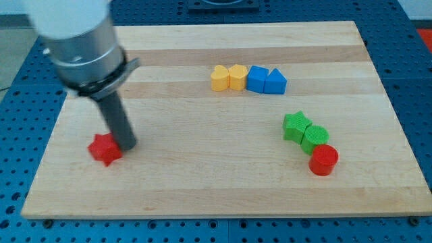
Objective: Push the red star down a bit
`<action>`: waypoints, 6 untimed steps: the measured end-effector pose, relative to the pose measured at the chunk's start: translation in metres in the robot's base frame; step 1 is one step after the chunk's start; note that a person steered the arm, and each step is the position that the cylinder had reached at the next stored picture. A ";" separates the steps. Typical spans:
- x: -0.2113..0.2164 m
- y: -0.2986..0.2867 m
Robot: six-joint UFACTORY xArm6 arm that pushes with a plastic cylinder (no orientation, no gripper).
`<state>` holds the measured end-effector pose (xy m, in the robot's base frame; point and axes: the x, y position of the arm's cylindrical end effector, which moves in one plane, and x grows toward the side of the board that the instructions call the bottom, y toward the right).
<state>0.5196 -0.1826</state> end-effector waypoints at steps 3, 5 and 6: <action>-0.032 -0.020; 0.015 -0.043; 0.002 -0.017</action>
